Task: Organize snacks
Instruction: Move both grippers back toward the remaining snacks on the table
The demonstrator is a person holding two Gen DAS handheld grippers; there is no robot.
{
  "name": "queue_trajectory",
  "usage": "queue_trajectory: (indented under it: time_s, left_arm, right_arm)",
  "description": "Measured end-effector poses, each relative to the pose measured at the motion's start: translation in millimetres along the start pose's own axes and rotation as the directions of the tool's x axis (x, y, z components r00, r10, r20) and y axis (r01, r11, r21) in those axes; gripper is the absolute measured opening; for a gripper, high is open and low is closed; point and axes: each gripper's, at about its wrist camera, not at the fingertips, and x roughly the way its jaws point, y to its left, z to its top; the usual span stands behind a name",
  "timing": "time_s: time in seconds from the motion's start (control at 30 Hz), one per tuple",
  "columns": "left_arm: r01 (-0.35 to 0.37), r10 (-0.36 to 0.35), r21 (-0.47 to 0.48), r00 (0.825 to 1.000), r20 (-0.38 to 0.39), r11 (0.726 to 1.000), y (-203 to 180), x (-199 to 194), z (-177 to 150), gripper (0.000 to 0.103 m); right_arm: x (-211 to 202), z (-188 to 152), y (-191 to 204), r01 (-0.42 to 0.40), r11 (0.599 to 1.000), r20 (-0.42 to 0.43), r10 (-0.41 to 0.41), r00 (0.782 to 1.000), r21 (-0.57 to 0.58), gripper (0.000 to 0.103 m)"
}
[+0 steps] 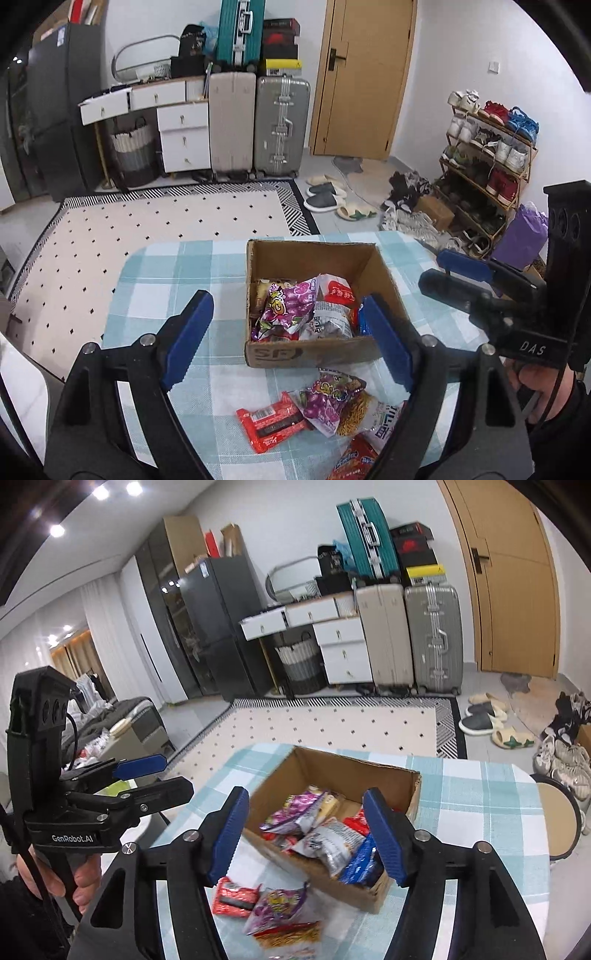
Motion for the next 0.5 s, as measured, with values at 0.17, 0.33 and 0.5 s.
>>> queue_trajectory:
  time_s: [0.17,0.33,0.5]
  left_arm:
    - [-0.053,0.052,0.012,0.997,0.065,0.999,-4.0,-45.3,-17.3,0.092]
    - [-0.051,0.055,-0.035,0.991,0.119,0.998,5.1,-84.2,-39.1,0.102]
    - [-0.066,0.071,-0.036,0.985,0.158,0.997,6.2,-113.1,-65.7,0.102]
  right_arm:
    - [-40.1,-14.5,17.6,0.0,1.0,0.102,0.001,0.995,-0.012,0.081]
    - [-80.4,-37.0,32.4,-0.017,1.0,0.171,0.018,0.985,-0.008,0.088]
    - [-109.6,-65.4,50.1,-0.006,0.999,0.205,0.015,0.979,-0.045,0.093]
